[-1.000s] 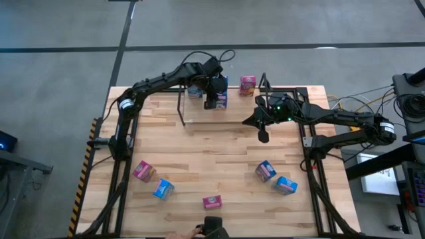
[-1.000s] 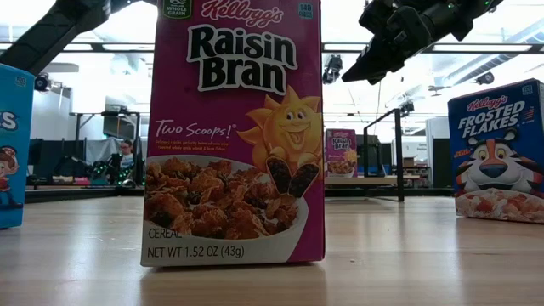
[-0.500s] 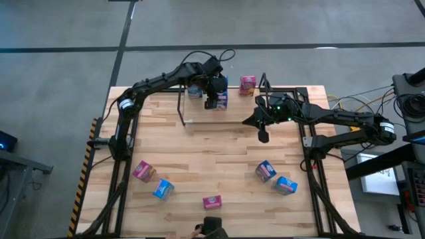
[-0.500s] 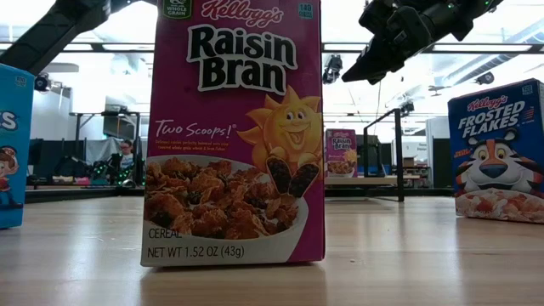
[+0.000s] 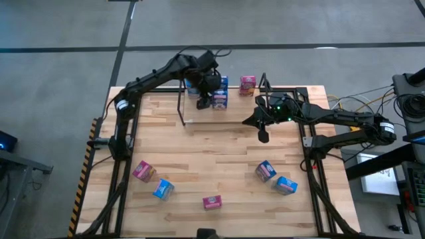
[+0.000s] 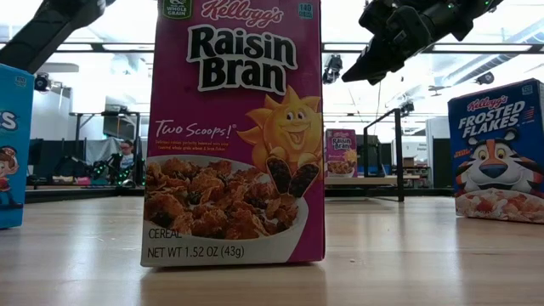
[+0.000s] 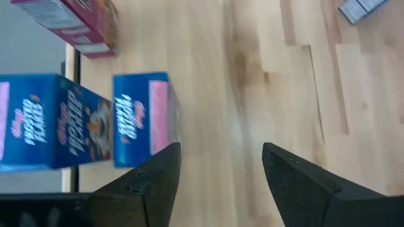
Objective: Stack cereal on shelf
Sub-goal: Put the dark blue cereal box on the shelf aligned with the other dark blue cereal box Adjust the dark blue cereal box on the shelf
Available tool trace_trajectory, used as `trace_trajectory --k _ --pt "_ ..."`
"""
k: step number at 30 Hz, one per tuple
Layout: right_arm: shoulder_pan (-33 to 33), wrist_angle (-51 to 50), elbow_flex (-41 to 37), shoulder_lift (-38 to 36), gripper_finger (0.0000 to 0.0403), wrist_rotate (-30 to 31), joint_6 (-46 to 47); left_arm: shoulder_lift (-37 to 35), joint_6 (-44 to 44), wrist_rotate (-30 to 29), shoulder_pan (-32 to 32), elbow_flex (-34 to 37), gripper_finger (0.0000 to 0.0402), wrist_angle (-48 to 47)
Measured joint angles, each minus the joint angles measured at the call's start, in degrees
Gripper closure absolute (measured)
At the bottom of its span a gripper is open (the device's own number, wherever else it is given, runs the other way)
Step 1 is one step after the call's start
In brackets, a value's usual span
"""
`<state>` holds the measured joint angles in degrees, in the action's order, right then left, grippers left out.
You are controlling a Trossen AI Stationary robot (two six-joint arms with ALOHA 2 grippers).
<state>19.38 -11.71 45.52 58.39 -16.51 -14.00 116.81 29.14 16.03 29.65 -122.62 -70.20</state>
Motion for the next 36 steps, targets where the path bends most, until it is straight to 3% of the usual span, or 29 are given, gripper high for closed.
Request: trace_trajectory --k 6,13,23,36 --pt "-0.01 -0.03 -0.13 0.00 0.0394 0.00 0.61 -1.31 -0.30 -0.49 0.02 4.84 0.0213 -1.53" --pt "-0.01 -0.13 -0.78 0.02 0.0394 0.00 1.73 -7.73 -2.55 -0.52 -0.86 16.59 0.0250 3.83" --pt "-0.80 -2.29 1.30 0.02 0.0394 0.03 18.10 -28.92 -11.69 -0.70 -7.32 41.75 0.0278 31.82" --pt "-12.63 -22.71 13.30 0.02 0.0394 -0.09 45.23 -42.86 -14.42 -6.55 -13.21 60.83 0.0278 54.71"
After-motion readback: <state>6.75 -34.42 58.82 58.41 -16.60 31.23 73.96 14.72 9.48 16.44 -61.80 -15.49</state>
